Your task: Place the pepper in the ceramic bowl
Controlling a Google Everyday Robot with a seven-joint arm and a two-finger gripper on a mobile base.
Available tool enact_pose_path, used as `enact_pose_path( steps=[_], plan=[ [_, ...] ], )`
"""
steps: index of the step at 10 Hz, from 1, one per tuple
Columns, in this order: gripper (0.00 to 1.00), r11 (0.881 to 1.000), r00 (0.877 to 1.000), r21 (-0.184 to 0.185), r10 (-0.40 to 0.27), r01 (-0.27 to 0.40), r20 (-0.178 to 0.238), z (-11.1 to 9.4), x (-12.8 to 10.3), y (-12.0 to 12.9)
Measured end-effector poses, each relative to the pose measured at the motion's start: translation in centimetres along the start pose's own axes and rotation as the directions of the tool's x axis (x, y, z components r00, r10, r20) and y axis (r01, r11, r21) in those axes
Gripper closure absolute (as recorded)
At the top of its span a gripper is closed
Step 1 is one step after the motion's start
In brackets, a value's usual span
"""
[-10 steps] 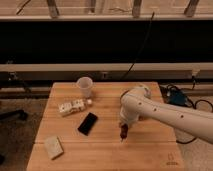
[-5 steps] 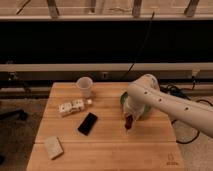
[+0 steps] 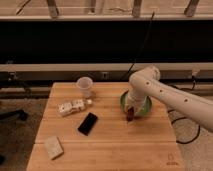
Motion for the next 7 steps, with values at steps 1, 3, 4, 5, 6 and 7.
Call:
enact_pose_path(
  steps=[1, 3, 4, 5, 6, 7],
  plan=[
    [1.00, 1.000, 1.000, 0.002, 0.007, -0.007, 0.002, -0.1, 0.3, 0.2],
    [1.00, 1.000, 1.000, 0.006, 0.017, -0.017, 0.002, -0.5, 1.3, 0.4],
    [1.00, 1.000, 1.000, 0.010, 0.022, -0.022, 0.001, -0.6, 2.1, 0.2],
    [1.00, 0.999, 1.000, 0.016, 0.029, -0.029, 0.001, -0.7, 2.7, 0.2],
    [1.00, 0.999, 0.999, 0.018, 0.044, -0.044, 0.000, -0.8, 3.4, 0.6],
    [1.00, 0.998, 0.999, 0.021, 0.053, -0.053, 0.000, -1.0, 3.7, 0.9]
  ],
)
